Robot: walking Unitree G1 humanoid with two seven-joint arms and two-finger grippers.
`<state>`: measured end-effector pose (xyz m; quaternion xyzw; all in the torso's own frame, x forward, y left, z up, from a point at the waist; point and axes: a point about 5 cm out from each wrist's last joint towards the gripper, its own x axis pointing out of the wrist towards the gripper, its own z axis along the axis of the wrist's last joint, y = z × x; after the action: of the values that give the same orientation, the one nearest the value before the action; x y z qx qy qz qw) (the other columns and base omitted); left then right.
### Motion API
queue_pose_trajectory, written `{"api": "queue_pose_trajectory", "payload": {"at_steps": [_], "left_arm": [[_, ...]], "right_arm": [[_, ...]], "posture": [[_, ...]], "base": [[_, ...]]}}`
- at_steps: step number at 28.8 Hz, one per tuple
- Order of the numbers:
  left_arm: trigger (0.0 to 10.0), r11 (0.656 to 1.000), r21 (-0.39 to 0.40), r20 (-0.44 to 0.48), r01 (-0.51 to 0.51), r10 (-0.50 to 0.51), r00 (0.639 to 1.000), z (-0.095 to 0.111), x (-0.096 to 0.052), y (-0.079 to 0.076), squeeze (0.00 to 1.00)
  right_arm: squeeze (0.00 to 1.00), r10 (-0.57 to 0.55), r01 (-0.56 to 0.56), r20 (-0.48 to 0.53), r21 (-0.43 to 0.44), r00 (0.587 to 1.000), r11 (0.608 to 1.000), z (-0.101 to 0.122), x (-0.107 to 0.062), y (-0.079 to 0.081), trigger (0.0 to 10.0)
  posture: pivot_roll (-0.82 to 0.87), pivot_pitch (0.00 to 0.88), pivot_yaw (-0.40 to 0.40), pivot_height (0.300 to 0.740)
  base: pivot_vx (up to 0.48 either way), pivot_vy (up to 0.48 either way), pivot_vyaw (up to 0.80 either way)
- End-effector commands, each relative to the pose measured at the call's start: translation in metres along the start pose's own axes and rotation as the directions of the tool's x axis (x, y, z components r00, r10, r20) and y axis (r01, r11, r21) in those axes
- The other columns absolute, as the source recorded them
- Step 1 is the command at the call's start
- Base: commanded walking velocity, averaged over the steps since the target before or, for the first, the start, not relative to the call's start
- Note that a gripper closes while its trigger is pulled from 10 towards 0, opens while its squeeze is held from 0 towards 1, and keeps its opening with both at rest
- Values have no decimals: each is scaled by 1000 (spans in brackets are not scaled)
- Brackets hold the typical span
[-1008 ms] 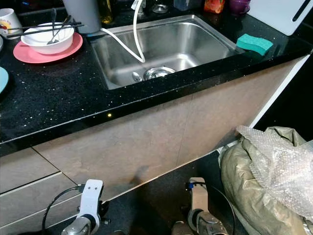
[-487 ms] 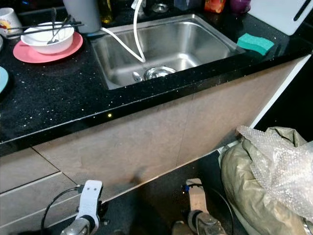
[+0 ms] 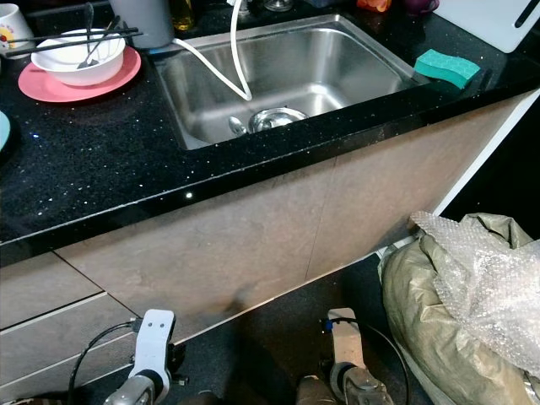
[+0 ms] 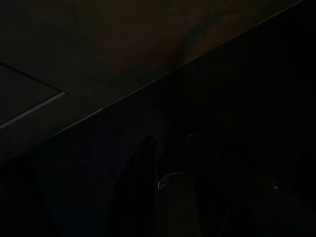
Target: Kitchen organization
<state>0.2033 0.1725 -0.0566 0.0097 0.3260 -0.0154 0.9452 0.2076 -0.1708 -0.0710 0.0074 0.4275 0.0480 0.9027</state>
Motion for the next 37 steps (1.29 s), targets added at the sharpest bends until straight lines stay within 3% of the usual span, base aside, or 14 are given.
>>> {"api": "queue_pose_trajectory", "payload": {"at_steps": [1, 12, 37], "left_arm": [[10000, 1000, -17, -11, -2, 2, 1000, -4, -2, -1, 0], [10000, 1000, -20, -39, 5, -6, 999, -8, -1, -3, 0], [10000, 1000, -20, -45, 5, -6, 999, -5, 2, -3, 0]], "right_arm": [[0, 16, -16, -16, 33, 1000, 999, -5, 0, 3, 10000], [0, 8, -8, -7, -30, 1000, 1000, -1, 0, 3, 10000], [0, 0, -1, -37, -37, 999, 999, -3, 1, 1, 10000]], "posture": [[12, 178, -11, 740], [10, 159, -11, 740], [6, 147, -6, 740]], "base": [[0, 0, 0], [0, 0, 0], [0, 0, 0]]}}
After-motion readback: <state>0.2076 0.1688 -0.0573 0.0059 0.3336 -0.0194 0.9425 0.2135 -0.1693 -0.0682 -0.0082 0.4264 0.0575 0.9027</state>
